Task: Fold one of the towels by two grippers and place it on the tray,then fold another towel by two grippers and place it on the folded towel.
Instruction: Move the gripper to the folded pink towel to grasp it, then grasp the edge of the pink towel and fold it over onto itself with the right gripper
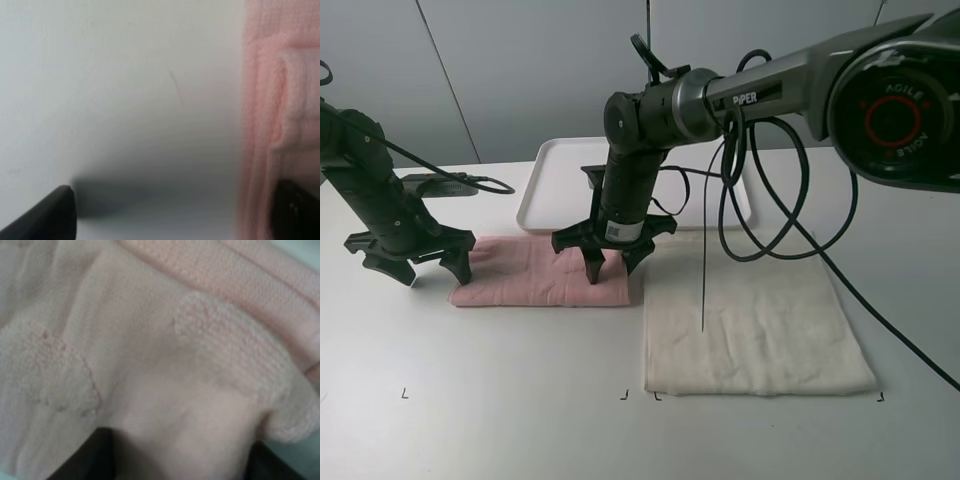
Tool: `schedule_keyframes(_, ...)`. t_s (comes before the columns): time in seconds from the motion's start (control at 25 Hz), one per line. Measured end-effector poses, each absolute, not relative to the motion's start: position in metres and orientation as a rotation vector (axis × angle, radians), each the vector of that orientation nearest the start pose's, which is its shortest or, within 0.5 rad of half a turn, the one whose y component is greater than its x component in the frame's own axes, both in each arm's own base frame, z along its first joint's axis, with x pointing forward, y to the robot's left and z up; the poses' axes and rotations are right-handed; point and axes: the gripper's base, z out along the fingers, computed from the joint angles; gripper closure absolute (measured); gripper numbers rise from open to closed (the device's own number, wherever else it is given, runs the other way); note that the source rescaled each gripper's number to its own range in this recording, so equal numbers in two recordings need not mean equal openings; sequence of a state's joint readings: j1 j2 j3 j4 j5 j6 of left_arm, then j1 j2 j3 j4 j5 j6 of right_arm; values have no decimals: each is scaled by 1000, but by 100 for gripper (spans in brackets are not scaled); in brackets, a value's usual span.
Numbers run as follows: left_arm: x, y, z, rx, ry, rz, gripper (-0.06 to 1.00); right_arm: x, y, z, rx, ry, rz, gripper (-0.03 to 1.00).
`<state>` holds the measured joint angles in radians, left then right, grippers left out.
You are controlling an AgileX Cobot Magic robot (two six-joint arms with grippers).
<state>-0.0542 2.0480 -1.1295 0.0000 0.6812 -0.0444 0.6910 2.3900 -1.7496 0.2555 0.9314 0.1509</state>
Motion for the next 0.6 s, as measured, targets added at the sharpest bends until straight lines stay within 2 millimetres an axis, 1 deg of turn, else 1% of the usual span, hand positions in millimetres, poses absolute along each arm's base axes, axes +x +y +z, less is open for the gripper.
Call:
schedule_keyframes(0.08, 354, -19, 95, 15, 3083, -4, -5, 348, 312, 85, -605, 3068, 366, 68)
schedule_keyframes(0.16, 354, -19, 95, 15, 3083, -4, -5, 348, 313, 84, -614, 3065, 381, 88)
schedule_keyframes(0.2, 354, -19, 95, 15, 3083, -4, -5, 348, 313, 84, -624, 3060, 383, 91)
schedule_keyframes(0.44, 354, -19, 95, 15, 3083, -4, -5, 348, 313, 84, -652, 3052, 386, 91)
schedule_keyframes(0.6, 354, -19, 95, 15, 3083, -4, -5, 348, 314, 93, -666, 3031, 399, 91)
